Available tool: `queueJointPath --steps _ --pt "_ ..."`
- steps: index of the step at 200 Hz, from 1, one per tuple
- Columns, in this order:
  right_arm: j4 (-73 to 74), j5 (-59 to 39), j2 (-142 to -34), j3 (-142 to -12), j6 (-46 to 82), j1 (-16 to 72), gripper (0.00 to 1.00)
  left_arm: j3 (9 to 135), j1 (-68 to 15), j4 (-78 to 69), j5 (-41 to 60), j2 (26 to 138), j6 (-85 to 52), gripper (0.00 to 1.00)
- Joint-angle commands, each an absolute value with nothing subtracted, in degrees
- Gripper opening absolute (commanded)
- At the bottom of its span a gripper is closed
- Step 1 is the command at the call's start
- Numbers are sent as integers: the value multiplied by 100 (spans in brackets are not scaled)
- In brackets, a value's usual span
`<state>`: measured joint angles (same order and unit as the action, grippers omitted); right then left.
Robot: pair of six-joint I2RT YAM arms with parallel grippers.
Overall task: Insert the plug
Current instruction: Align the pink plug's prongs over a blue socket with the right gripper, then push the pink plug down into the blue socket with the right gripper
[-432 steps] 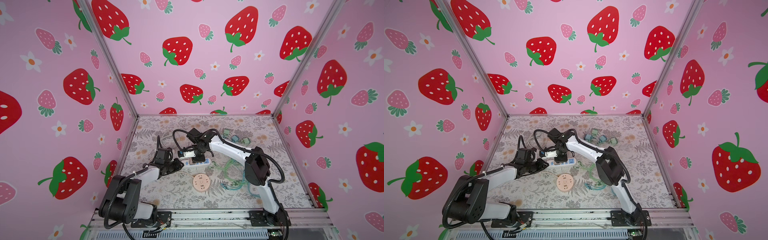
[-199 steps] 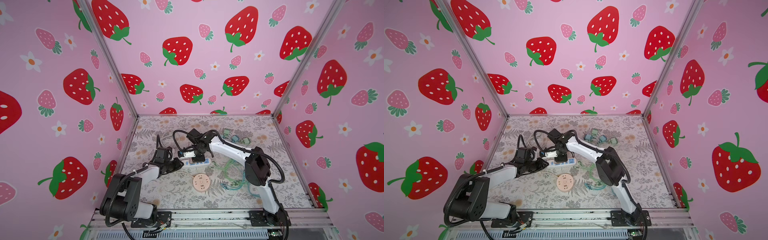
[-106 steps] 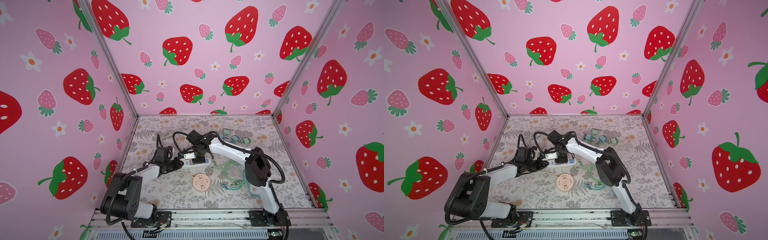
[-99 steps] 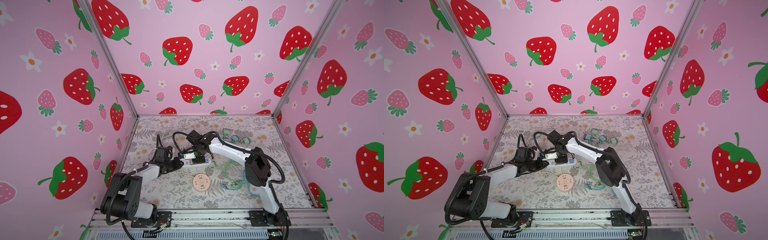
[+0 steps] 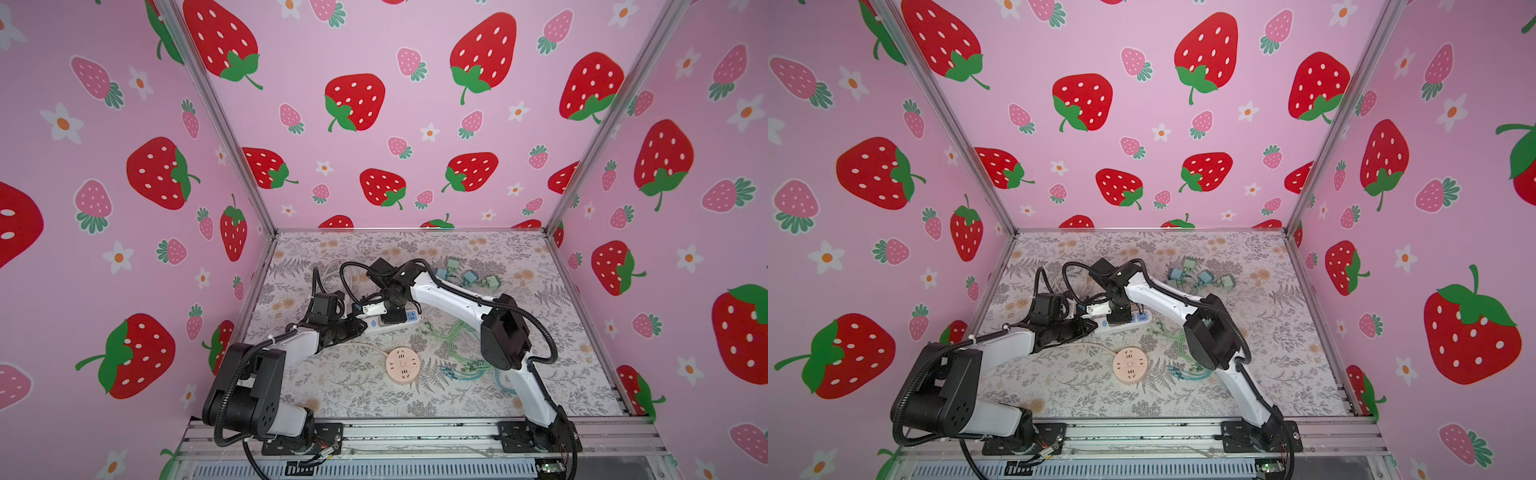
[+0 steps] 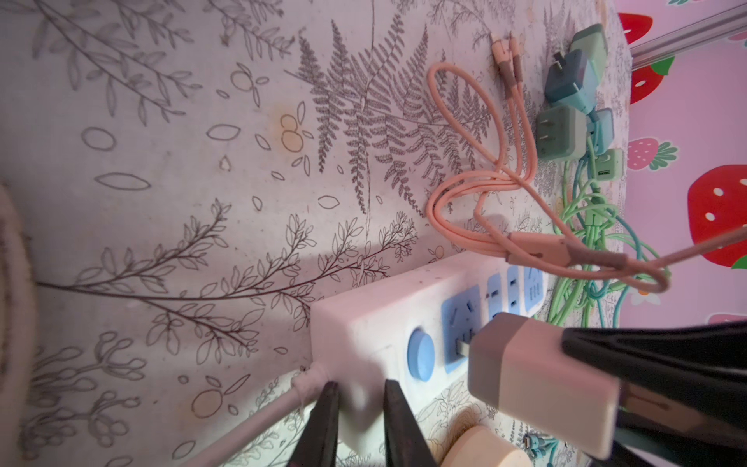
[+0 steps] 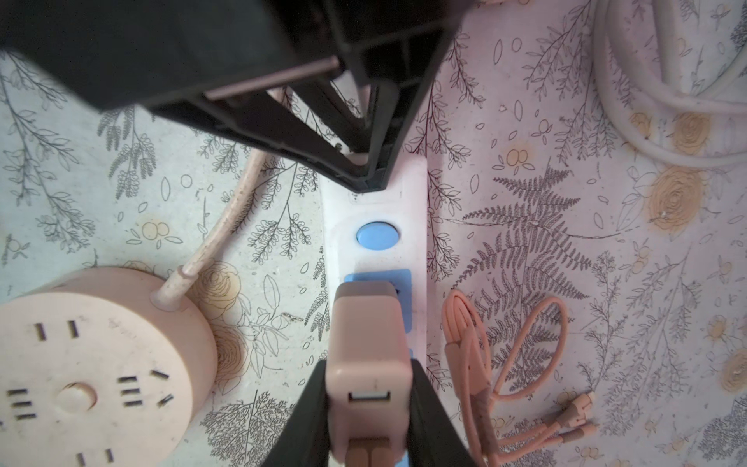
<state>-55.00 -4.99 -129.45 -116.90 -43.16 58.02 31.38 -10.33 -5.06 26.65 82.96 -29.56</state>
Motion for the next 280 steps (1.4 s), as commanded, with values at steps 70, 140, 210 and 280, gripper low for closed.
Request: queueJointPath --steps 70,140,210,280 --pt "-5792 -562 -13647 -12076 -4477 5839 6 2859 -924 -677 2700 8429 -2834 22" --pt "-5833 -655 -13946 -12183 -4509 5827 6 2804 -809 -602 2829 8501 -2941 22" --pt "-5814 -746 -13972 -12138 -4464 5763 6 2327 -749 -975 3108 8115 -3253 24" --pt "-5834 -768 -14177 -12140 -4273 5665 7 2069 -756 -1190 3214 7361 -3226 26"
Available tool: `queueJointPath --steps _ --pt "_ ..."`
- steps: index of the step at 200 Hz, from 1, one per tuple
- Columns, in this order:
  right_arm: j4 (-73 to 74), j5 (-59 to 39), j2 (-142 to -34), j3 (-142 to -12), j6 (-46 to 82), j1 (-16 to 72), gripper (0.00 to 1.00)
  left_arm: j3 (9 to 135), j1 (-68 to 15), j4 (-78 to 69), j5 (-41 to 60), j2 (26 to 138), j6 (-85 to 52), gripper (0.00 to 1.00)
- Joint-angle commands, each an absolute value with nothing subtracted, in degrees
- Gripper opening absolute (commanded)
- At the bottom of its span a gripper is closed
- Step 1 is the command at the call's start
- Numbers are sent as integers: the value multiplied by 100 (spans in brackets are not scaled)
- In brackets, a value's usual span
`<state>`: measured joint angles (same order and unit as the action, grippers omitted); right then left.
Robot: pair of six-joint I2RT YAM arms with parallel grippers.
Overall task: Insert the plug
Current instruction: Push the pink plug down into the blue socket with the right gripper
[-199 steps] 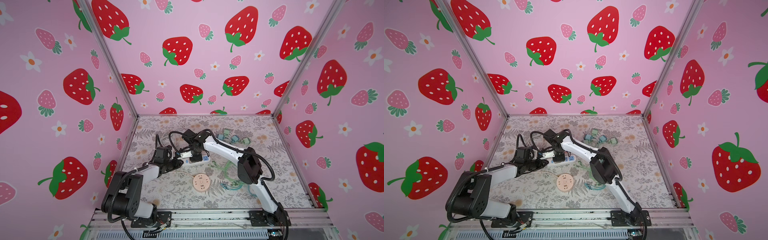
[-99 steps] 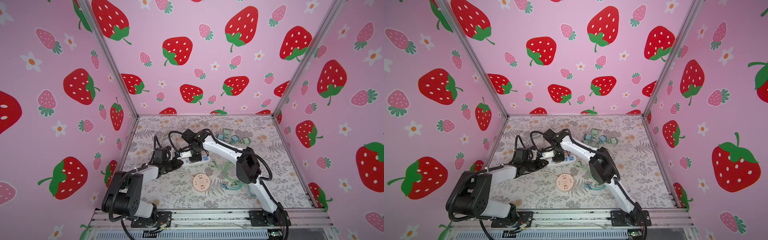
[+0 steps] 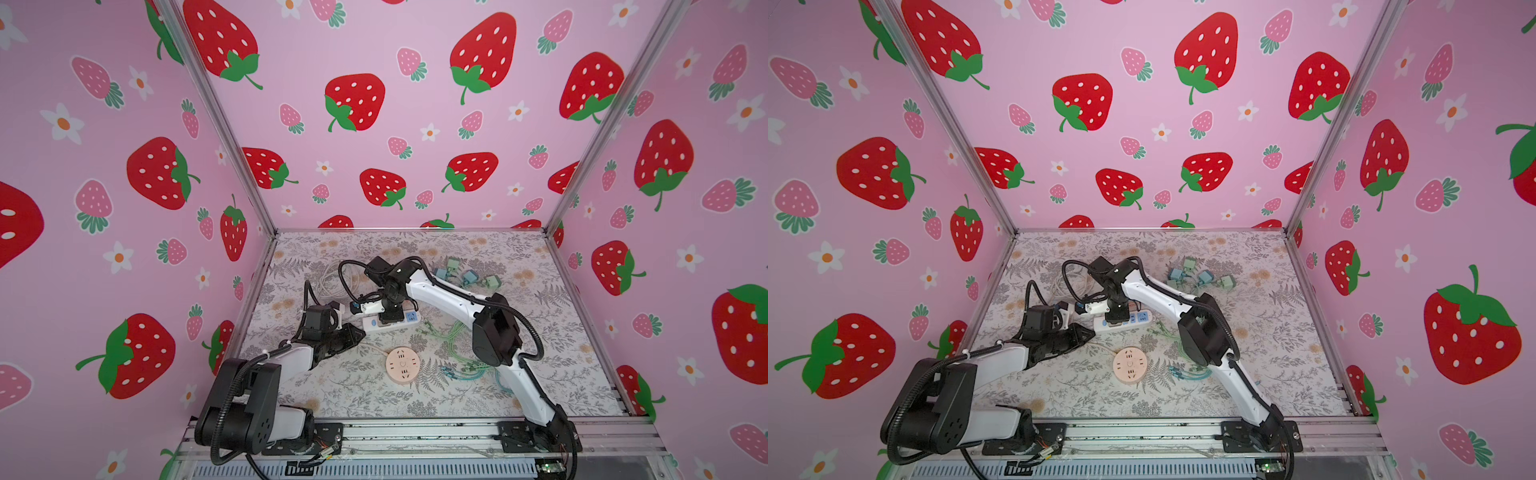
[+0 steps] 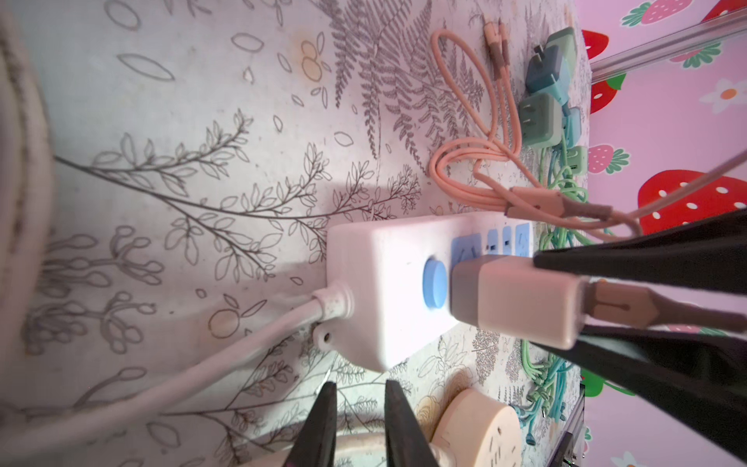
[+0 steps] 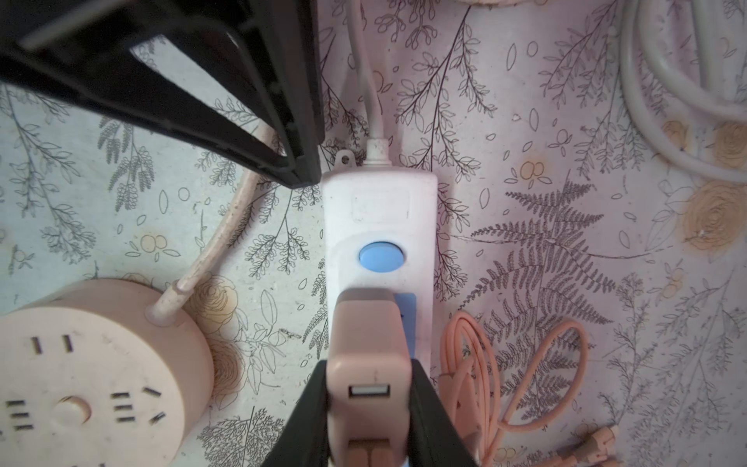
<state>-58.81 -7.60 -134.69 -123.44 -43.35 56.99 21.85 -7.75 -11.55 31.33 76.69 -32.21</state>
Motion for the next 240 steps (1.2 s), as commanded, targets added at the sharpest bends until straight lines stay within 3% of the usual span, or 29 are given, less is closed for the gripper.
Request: queueJointPath --steps 1,37,76,131,178,196,240 --pt "-5839 -771 -14172 -12139 -4268 5662 7 2067 -756 -1193 3216 7350 -3226 26" --pt "-5760 -919 -13924 -12004 -4166 5635 10 1919 -769 -1329 3200 6818 -3273 29" --pt "-5692 -1029 -13659 -11988 -3910 5594 20 1873 -773 -1186 2997 6478 -3330 31" --pt "-5661 -1437 -13280 -11817 -3546 5424 50 1914 -774 -1187 2992 6412 -3375 32" --pt "-5503 -1739 -12886 -11448 -3431 5341 64 1925 -775 -1186 2979 6358 -3382 32" --pt "-5475 -1860 -12675 -11227 -3426 5322 78 1926 -783 -1172 2971 6356 -3390 32" --pt "-5440 -2140 -12282 -10716 -3493 5267 91 1951 -776 -1193 2954 6319 -3385 32"
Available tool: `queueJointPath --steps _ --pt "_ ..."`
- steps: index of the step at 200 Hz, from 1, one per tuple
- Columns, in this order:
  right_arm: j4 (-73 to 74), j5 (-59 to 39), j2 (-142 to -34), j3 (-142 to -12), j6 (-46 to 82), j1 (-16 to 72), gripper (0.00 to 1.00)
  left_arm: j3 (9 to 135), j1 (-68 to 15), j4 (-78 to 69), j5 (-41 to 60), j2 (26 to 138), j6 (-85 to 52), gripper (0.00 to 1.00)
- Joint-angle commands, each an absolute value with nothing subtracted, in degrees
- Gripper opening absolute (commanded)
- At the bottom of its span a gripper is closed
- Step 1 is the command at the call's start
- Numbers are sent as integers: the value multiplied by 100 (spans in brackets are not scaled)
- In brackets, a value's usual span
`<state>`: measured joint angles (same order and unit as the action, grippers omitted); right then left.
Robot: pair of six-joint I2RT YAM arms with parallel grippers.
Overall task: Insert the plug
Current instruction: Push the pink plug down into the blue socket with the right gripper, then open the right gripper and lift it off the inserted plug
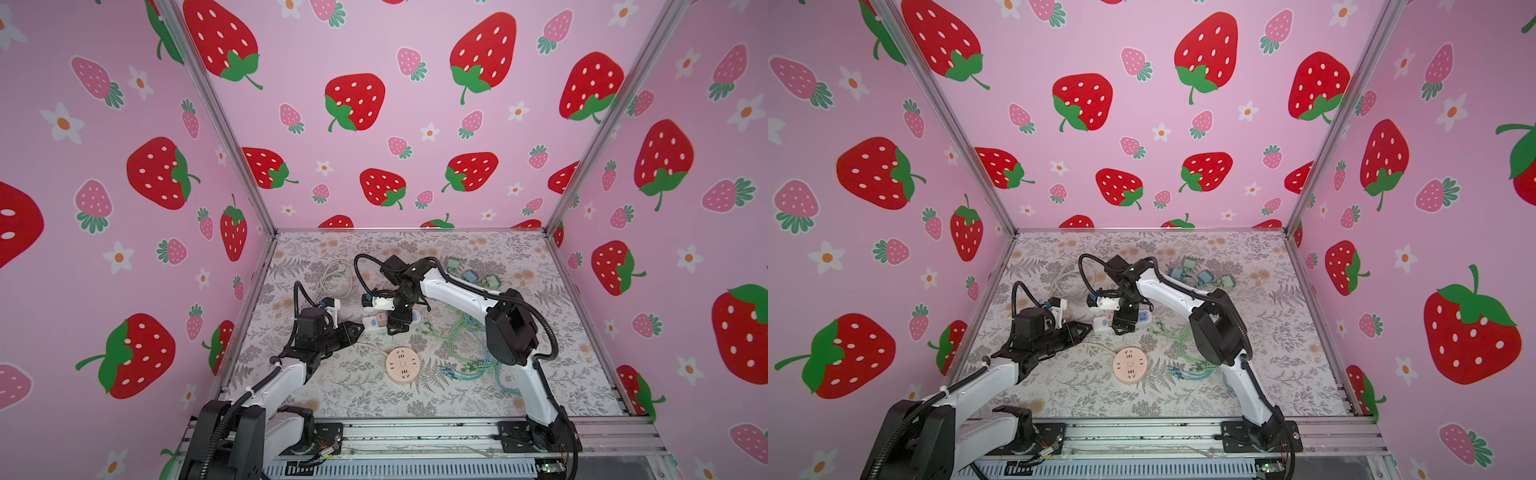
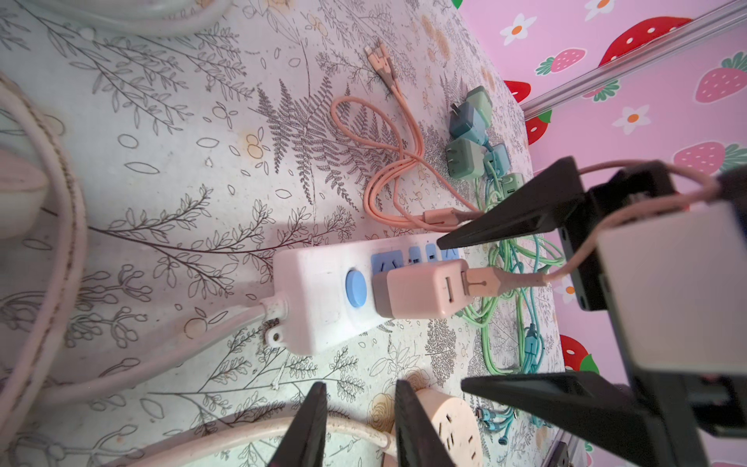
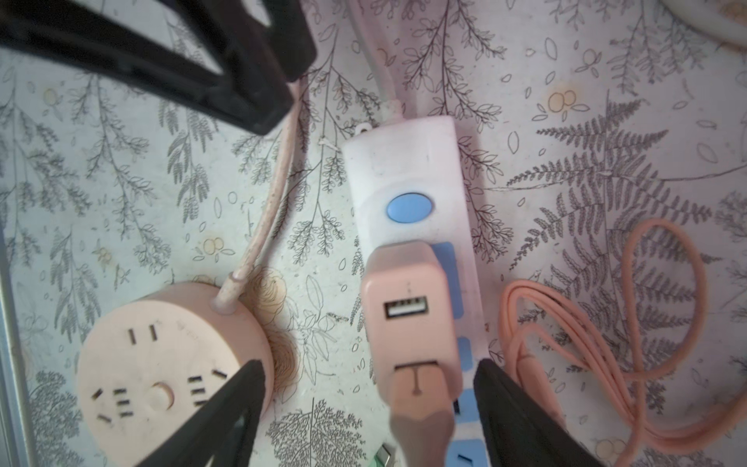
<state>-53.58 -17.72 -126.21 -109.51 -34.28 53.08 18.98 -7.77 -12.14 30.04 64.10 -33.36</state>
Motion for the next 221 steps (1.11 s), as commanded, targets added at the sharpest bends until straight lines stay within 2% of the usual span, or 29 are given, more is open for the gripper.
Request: queueJointPath --steps 1,102,160,221 --pt "-5436 -2142 -12276 -10706 -3496 5266 92 1951 -779 -1190 2954 6324 -3384 32" --pt "-5757 -2911 -11932 -9971 -3769 5117 96 2083 -773 -1101 2884 6262 -3350 33" --pt "-5970 -4073 -11689 -9736 -4178 5085 100 2153 -773 -1095 2892 6276 -3331 34" --pt "-6203 -5098 -11543 -9588 -4701 4958 99 2215 -773 -1035 2936 6228 -3365 36"
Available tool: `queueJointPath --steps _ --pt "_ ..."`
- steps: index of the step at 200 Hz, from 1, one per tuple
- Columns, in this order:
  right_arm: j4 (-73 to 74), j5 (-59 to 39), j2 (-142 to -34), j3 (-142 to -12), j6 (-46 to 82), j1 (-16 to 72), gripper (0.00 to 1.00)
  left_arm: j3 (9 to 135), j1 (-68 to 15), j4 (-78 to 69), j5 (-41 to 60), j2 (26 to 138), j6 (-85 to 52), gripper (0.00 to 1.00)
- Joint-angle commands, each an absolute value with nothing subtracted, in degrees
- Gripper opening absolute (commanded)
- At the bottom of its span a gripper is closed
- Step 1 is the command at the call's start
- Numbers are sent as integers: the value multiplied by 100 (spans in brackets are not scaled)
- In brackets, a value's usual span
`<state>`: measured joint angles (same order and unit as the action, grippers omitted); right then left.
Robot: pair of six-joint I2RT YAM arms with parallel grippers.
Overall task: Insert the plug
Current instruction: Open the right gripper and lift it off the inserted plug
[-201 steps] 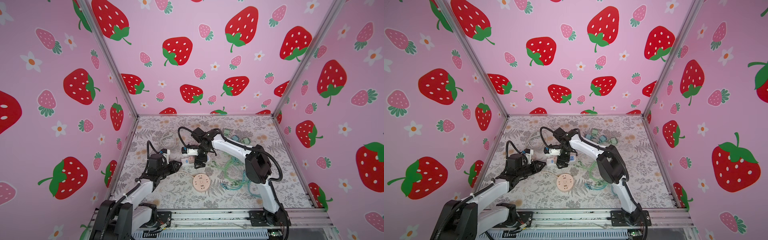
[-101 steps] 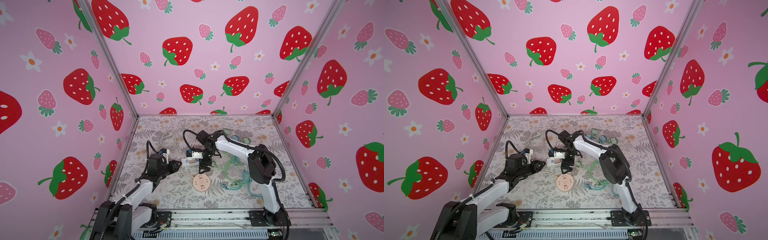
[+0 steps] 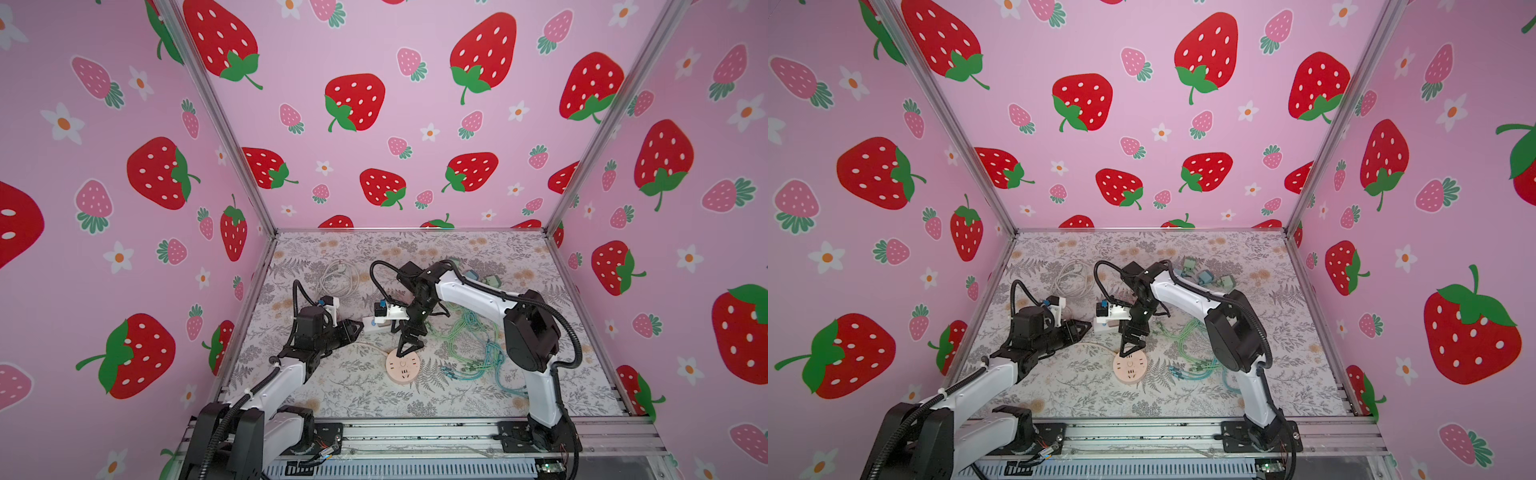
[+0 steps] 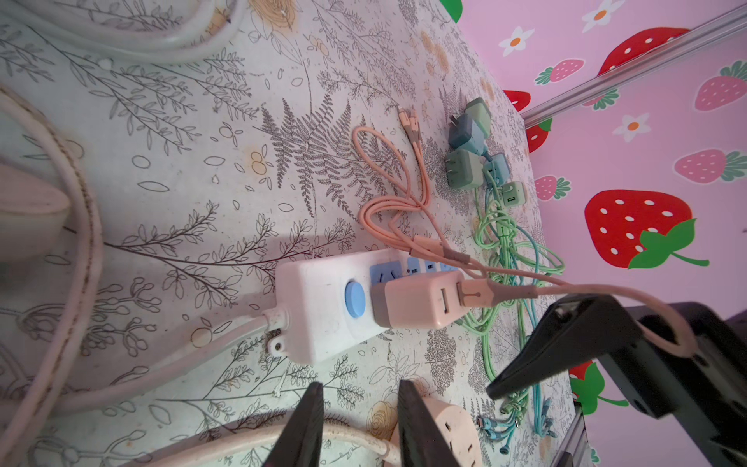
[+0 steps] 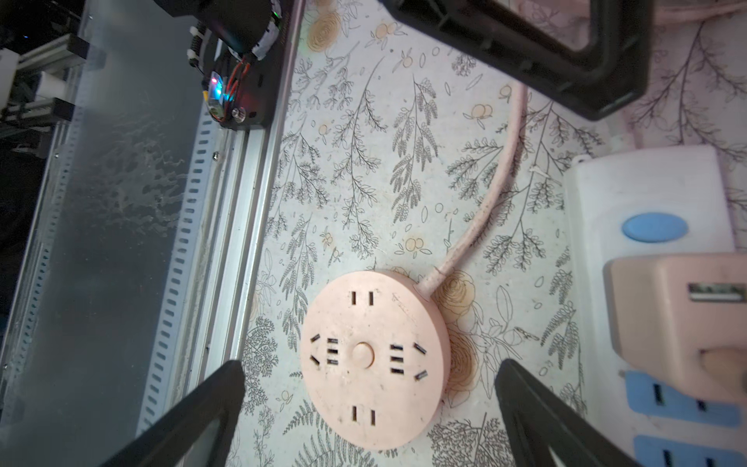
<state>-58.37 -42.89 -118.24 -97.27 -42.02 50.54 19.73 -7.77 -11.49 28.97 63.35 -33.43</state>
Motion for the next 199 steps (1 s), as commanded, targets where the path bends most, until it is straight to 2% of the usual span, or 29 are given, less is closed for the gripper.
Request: queueJointPath --steps 1,33,70,97,109,130,152,172,199 --pt "-6204 -5111 -11533 -9584 -4701 4957 99 2219 -769 -1032 2940 6221 -3366 36" --pt "-6088 -5686 -11209 -9304 -4783 4704 98 2323 -774 -968 2944 6195 -3375 37" --pt "-6023 -5714 -11074 -8927 -4687 4657 97 2630 -773 -785 3032 6308 -3389 38" --pt "-5771 -5905 -10938 -8479 -4531 4656 92 3094 -773 -333 2964 6435 -3215 40" --pt "-5293 -6002 -10739 -8178 -4176 4604 87 3344 -773 -126 2900 6530 -3104 40" --pt "-4125 -6054 -10174 -7590 -3210 4382 83 3841 -773 268 2829 6804 -2826 41" --pt "-2302 -5392 -9556 -6825 -1576 3973 79 4489 -773 722 2988 7263 -2534 42" --pt "-1518 -5294 -9208 -6419 -931 3525 77 5038 -777 1006 3214 7753 -2453 44" --pt "-887 -4245 -9022 -6135 -115 3141 75 5733 -849 1295 3425 8430 -2330 49"
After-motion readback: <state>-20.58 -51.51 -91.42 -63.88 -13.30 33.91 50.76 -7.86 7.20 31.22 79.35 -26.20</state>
